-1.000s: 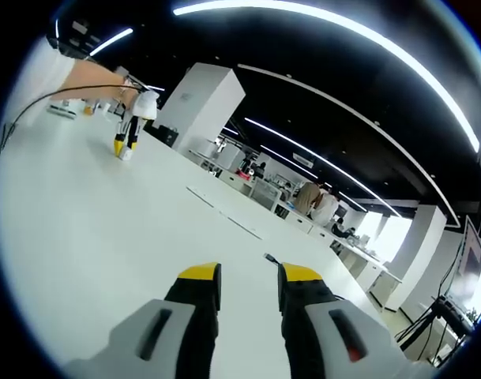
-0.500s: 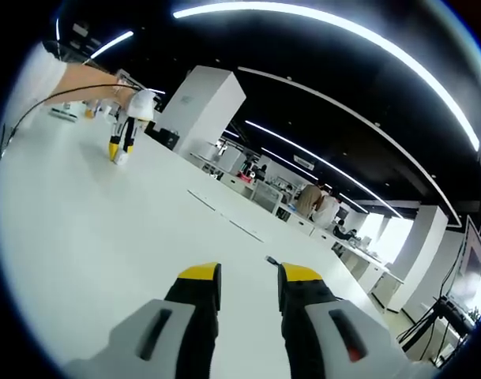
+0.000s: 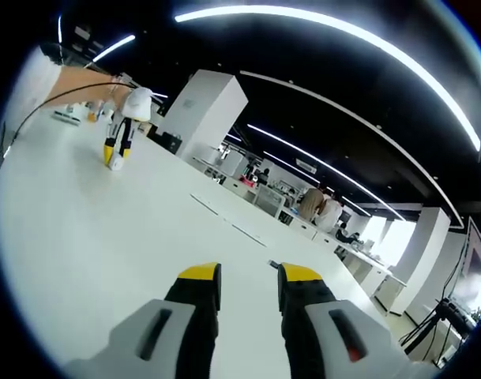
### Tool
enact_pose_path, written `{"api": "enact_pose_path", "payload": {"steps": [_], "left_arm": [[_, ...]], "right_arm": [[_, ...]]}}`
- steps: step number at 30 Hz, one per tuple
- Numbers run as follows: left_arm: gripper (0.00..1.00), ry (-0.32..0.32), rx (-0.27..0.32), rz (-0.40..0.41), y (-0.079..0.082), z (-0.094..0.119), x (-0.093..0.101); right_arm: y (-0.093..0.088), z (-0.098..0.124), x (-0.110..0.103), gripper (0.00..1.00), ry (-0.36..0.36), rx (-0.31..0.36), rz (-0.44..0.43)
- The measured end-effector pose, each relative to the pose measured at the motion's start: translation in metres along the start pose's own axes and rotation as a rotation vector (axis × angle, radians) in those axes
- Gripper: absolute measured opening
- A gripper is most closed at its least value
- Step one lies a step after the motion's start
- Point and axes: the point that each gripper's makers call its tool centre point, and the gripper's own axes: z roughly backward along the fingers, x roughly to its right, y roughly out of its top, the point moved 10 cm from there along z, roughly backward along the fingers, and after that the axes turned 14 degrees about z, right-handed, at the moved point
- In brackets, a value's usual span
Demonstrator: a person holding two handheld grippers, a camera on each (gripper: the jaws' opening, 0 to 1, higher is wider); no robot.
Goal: Plug the desk Type‑C cable into the charger adapter.
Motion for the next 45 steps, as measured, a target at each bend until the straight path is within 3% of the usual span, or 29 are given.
{"api": "enact_pose_path", "payload": {"steps": [8, 16, 29, 45], "left_arm": [[0.24, -0.004, 0.022, -0.017, 0.000, 0.000, 0.021], [0.24, -0.019, 0.049, -0.046, -0.002, 0.003, 0.061], [0.24, -0.042, 0.100, -0.089, -0.007, 0.008, 0.107], [0.24, -0.063, 0.119, -0.108, -0.015, 0.012, 0.140]], "right_arm": [[0.002, 0.000, -0.001, 0.28, 0.006, 0.011, 0.007], [0.004, 0.000, -0.003, 0.28, 0.011, 0.024, 0.009], [0.006, 0.000, -0.004, 0.28, 0.015, 0.033, 0.010], [0.008, 0.001, -0.005, 0.28, 0.021, 0.035, 0.014]]}}
